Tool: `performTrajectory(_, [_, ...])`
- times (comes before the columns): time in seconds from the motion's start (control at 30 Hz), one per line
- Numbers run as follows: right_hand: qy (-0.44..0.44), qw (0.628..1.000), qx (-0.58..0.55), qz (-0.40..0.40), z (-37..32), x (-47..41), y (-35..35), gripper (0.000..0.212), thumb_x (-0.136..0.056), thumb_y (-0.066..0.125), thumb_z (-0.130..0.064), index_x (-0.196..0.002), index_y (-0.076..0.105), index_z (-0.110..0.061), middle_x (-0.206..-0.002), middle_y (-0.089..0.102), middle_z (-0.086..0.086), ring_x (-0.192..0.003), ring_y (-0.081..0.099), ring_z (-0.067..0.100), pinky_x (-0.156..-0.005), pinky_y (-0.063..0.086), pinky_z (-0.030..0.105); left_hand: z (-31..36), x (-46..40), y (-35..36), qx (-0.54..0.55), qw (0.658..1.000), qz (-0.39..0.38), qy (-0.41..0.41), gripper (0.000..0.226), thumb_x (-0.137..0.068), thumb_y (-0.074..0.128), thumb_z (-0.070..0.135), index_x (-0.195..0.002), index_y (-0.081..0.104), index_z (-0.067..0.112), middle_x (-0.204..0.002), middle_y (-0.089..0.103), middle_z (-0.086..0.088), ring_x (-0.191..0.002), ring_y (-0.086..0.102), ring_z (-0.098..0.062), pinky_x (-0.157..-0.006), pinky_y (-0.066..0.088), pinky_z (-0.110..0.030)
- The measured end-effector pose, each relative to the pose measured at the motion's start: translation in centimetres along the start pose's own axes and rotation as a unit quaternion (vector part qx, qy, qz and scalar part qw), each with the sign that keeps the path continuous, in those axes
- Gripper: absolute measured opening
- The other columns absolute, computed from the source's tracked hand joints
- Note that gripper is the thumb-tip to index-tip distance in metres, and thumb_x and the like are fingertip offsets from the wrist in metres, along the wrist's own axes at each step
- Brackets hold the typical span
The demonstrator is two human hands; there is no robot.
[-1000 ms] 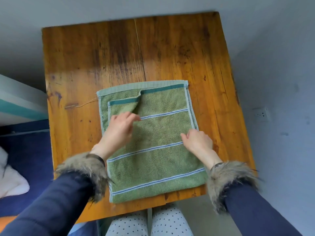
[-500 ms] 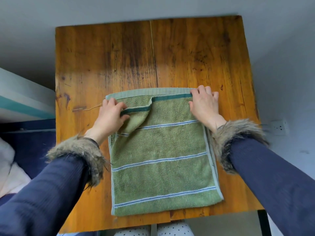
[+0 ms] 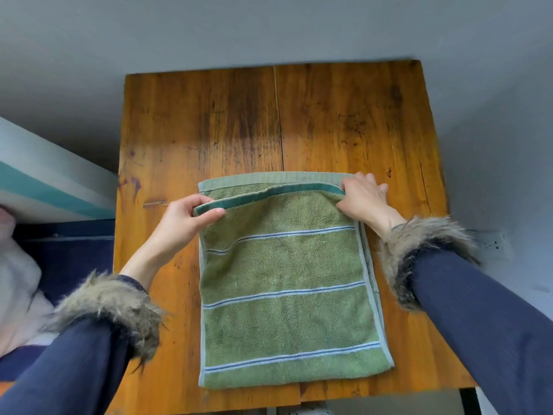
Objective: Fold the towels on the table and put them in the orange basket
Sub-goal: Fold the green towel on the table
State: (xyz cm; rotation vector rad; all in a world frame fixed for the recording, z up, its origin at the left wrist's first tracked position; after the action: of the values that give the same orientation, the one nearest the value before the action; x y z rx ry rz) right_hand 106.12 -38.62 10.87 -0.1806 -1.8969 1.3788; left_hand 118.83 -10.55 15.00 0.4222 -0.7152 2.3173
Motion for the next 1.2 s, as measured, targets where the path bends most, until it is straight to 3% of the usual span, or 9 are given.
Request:
performTrajectory(0.07, [0.009,0.995,-0.097,-0.028,0.2,1.1,-0.3,0.022,-0.085,0.062,-0.018,-0.106,0.057,-0.017,-0.11,0.051,0.003,-0.108,0.043,0.023,-0.096,0.037,0.041,-0.3,0.6,-0.6,-0.005,1.0,-0.012,-0.007,0.01,-0.089,0.06,0.02,-0.095,0.067,0.016,-0.093,0.068,-0.01,-0.079,0.054,-0.012,-0.078,0.048,-0.027])
performTrajectory(0.17, [-0.007,0.959,-0.281,-0.032,0.4,3.7,-1.4,0.009,-0.088,0.062,-0.021,-0.088,0.054,-0.016,-0.081,0.051,-0.006,-0.076,0.048,0.012,-0.063,0.038,0.023,-0.1,1.9,-1.5,-0.029,0.999,-0.022,-0.016,0.011,-0.091,0.058,0.021,-0.096,0.068,0.021,-0.102,0.068,-0.019,-0.085,0.056,-0.023,-0.089,0.046,-0.051])
performTrajectory(0.23, [-0.001,0.931,-0.364,-0.009,0.8,5.8,-2.3,0.006,-0.089,0.06,-0.021,-0.092,0.058,-0.016,-0.08,0.053,-0.008,-0.072,0.048,0.009,-0.06,0.036,0.02,0.4,2.9,-1.8,-0.031,0.999,-0.013,-0.013,0.01,-0.09,0.059,0.022,-0.095,0.067,0.018,-0.1,0.067,-0.021,-0.085,0.056,-0.023,-0.088,0.047,-0.051])
performTrajectory(0.4, [0.055,0.83,-0.554,0.036,2.2,10.1,-3.8,0.01,-0.089,0.061,-0.017,-0.094,0.066,-0.01,-0.101,0.067,0.009,-0.1,0.061,0.026,-0.093,0.048,0.042,2.7,5.3,-3.0,0.001,0.999,0.033,0.012,0.008,-0.091,0.057,0.023,-0.095,0.063,0.019,-0.093,0.068,-0.003,-0.092,0.063,-0.021,-0.085,0.051,-0.041])
performTrajectory(0.53, [0.041,0.783,-0.617,0.061,2.8,12.6,-6.7,0.009,-0.09,0.057,-0.014,-0.086,0.065,-0.01,-0.089,0.066,0.008,-0.087,0.061,0.023,-0.081,0.049,0.038,4.3,6.8,-4.9,0.038,0.997,0.056,0.044,0.008,-0.09,0.058,0.02,-0.093,0.065,0.019,-0.091,0.068,-0.004,-0.088,0.062,-0.018,-0.083,0.051,-0.04])
performTrajectory(0.63, [0.026,0.753,-0.651,0.088,3.0,13.3,-8.7,0.011,-0.091,0.056,-0.012,-0.091,0.065,-0.005,-0.088,0.066,0.009,-0.081,0.062,0.019,-0.078,0.05,0.034,5.5,7.5,-5.8,0.08,0.993,0.068,0.06,0.008,-0.09,0.059,0.016,-0.091,0.066,0.018,-0.085,0.068,0.0,-0.079,0.061,-0.01,-0.074,0.051,-0.029])
performTrajectory(0.83, [0.049,0.779,-0.617,0.098,2.8,11.0,-7.8,0.011,-0.091,0.058,-0.012,-0.091,0.065,-0.004,-0.088,0.067,0.011,-0.079,0.062,0.019,-0.075,0.051,0.033,4.8,5.2,-4.8,0.037,0.995,0.082,0.041,0.005,-0.09,0.059,0.017,-0.088,0.064,0.017,-0.078,0.064,0.0,-0.074,0.057,-0.013,-0.066,0.049,-0.027])
performTrajectory(1.0, [0.075,0.833,-0.541,0.089,3.2,7.3,-4.9,0.011,-0.09,0.058,-0.016,-0.083,0.065,-0.011,-0.091,0.065,0.009,-0.085,0.059,0.022,-0.081,0.049,0.039,2.4,1.4,-3.4,-0.051,0.993,0.104,0.004,0.011,-0.09,0.059,0.022,-0.093,0.064,0.013,-0.086,0.066,-0.01,-0.08,0.064,-0.026,-0.075,0.056,-0.043])
performTrajectory(1.2, [0.08,0.875,-0.473,0.072,3.5,3.2,-2.0,0.011,-0.093,0.054,-0.015,-0.09,0.063,-0.011,-0.081,0.065,0.011,-0.077,0.061,0.024,-0.078,0.052,0.04,0.1,-3.6,-2.2,-0.17,0.979,0.107,-0.015,0.019,-0.091,0.058,0.022,-0.101,0.065,0.008,-0.086,0.068,-0.01,-0.067,0.063,-0.022,-0.074,0.054,-0.036])
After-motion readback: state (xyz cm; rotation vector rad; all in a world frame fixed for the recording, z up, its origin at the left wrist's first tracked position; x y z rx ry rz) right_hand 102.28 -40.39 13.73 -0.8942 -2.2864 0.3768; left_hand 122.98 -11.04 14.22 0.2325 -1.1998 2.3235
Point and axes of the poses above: each hand's wrist, its own x-axis away from the middle knuckle, its own y-axis out of the palm, z = x × y, the point moved 3 cm from there along -x, towards the middle knuckle
